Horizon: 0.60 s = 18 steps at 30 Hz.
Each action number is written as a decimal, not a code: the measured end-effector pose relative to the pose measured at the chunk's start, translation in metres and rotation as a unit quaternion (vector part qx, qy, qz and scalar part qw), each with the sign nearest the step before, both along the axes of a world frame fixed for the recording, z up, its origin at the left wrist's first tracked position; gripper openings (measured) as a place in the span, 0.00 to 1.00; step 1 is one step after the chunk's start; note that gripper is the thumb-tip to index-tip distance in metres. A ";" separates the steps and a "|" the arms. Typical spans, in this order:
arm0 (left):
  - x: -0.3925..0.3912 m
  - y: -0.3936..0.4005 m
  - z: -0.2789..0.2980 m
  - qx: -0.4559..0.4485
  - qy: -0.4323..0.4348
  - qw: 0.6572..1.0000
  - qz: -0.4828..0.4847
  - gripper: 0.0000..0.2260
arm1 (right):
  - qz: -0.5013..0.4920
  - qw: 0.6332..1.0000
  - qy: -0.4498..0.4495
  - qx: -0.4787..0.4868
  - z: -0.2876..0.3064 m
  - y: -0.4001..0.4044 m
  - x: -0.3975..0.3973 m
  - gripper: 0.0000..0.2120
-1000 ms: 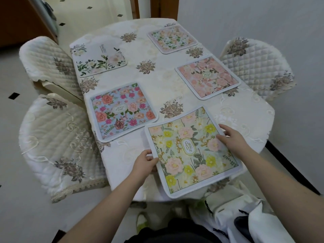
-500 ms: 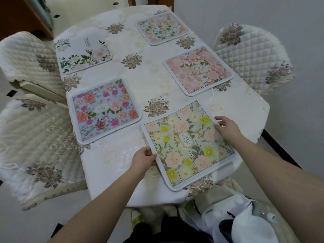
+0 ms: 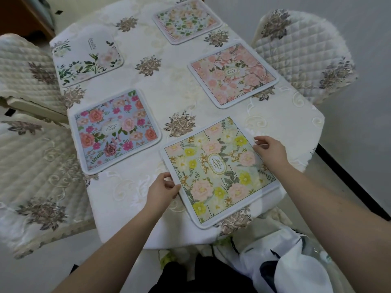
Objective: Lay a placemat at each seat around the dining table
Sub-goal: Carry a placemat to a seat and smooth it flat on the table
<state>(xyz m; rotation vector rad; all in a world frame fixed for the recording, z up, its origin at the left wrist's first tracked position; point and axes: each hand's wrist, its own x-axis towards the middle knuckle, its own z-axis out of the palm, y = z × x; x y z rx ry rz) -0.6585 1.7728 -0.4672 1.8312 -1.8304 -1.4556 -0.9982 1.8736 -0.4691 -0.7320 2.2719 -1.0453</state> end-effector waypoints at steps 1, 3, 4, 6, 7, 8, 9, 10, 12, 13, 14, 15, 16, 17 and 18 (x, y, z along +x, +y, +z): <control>0.000 0.000 0.000 0.006 0.007 1.000 0.010 0.12 | 0.002 1.000 0.003 -0.002 -0.001 0.001 0.000 0.13; 0.000 -0.001 0.002 0.019 0.011 0.999 0.040 0.07 | 0.006 1.000 0.009 -0.007 -0.003 0.001 0.000 0.13; 0.000 -0.001 0.004 0.023 0.005 0.998 0.058 0.05 | 0.009 1.000 0.017 -0.009 -0.003 0.000 0.001 0.13; 0.002 -0.002 0.008 0.006 -0.018 0.997 0.073 0.05 | 0.013 0.999 0.045 -0.009 0.000 -0.002 0.003 0.13; 0.003 -0.003 0.010 -0.011 -0.030 0.997 0.068 0.06 | 0.017 0.998 0.063 -0.008 0.001 -0.004 0.005 0.13; 0.004 -0.003 0.013 -0.028 -0.038 0.997 0.059 0.07 | 0.026 0.997 0.077 -0.007 0.002 -0.008 0.008 0.13; 0.003 -0.003 0.015 -0.044 -0.043 0.997 0.047 0.06 | 0.038 0.995 0.089 -0.006 0.003 -0.011 0.013 0.13; 0.001 -0.004 0.017 -0.058 -0.045 0.997 0.031 0.06 | 0.054 0.994 0.097 -0.006 0.004 -0.016 0.019 0.13; -0.010 -0.008 0.018 -0.094 -0.039 0.995 -0.002 0.06 | 0.094 0.989 0.113 -0.011 0.003 -0.029 0.034 0.14; -0.017 -0.011 0.017 -0.119 -0.035 0.992 -0.019 0.08 | 0.118 0.986 0.121 -0.014 0.003 -0.036 0.042 0.15; -0.025 -0.016 0.014 -0.147 -0.030 0.988 -0.037 0.10 | 0.143 0.982 0.126 -0.017 0.003 -0.043 0.051 0.16; -0.034 -0.022 0.011 -0.176 -0.028 0.982 -0.057 0.12 | 0.168 0.977 0.129 -0.018 0.004 -0.050 0.061 0.16; -0.044 -0.029 0.006 -0.206 -0.027 0.975 -0.078 0.14 | 0.195 0.972 0.133 -0.018 0.003 -0.057 0.070 0.17; -0.054 -0.036 0.001 -0.236 -0.029 0.966 -0.101 0.15 | 0.219 0.966 0.136 -0.014 0.002 -0.064 0.079 0.18; -0.063 -0.044 -0.004 -0.261 -0.039 0.956 -0.126 0.17 | 0.238 0.961 0.140 -0.007 0.001 -0.072 0.087 0.18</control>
